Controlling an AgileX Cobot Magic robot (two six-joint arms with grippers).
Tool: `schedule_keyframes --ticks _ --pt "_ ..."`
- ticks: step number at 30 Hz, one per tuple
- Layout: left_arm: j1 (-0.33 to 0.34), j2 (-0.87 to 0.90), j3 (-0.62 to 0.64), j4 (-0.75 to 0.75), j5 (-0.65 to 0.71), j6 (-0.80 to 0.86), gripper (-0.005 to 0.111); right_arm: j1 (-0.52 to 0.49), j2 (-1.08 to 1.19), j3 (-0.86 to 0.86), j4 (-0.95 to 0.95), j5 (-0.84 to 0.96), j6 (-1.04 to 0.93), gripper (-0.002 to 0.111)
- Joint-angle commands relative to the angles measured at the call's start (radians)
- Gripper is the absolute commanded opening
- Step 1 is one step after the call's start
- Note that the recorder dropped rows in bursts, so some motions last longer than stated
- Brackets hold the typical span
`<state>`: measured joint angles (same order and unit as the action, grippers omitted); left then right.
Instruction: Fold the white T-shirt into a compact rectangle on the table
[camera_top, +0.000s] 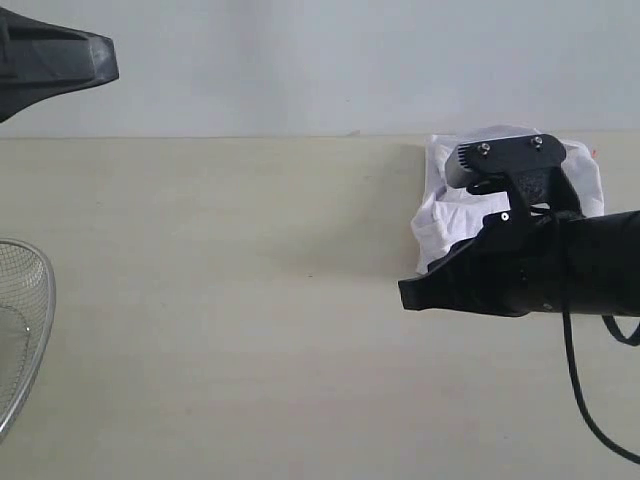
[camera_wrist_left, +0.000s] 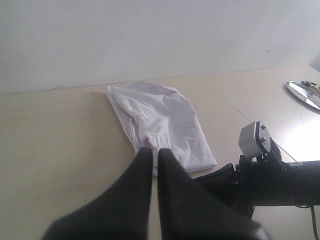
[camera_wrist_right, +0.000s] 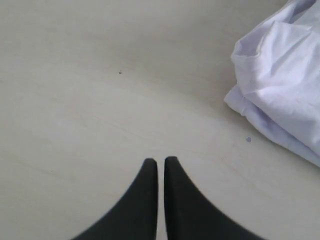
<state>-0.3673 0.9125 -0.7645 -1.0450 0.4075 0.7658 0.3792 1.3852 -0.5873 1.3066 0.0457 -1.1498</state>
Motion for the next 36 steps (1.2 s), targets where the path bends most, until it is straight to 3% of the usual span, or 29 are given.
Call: schedule_keyframes --ticks 1,15,19,22,25,31,36 --pt "-0.003 -0.004 0.003 -0.011 0.003 0.006 0.004 0.002 -0.008 0.005 -0.001 0.001 -0.004 0.000" --pt "-0.003 -0.043 0.006 0.044 -0.051 0.045 0.004 0.002 -0.008 0.005 0.004 -0.012 -0.001 0.000" --pt "0.067 -0.154 0.049 0.059 -0.064 0.039 0.004 0.002 -0.008 0.005 0.004 -0.020 -0.001 0.000" --pt "0.170 -0.338 0.153 0.101 -0.069 0.039 0.004 0.002 -0.008 0.005 0.004 -0.019 -0.001 0.000" --pt "0.276 -0.567 0.339 0.130 -0.143 0.060 0.004 0.002 -0.008 0.005 0.004 -0.018 -0.001 0.000" --pt "0.365 -0.899 0.635 0.146 -0.341 0.065 0.004 0.002 -0.008 0.005 0.004 -0.018 -0.004 0.000" --pt "0.403 -0.912 0.712 0.144 -0.356 -0.003 0.004 0.002 -0.008 0.005 0.004 -0.021 -0.001 0.000"
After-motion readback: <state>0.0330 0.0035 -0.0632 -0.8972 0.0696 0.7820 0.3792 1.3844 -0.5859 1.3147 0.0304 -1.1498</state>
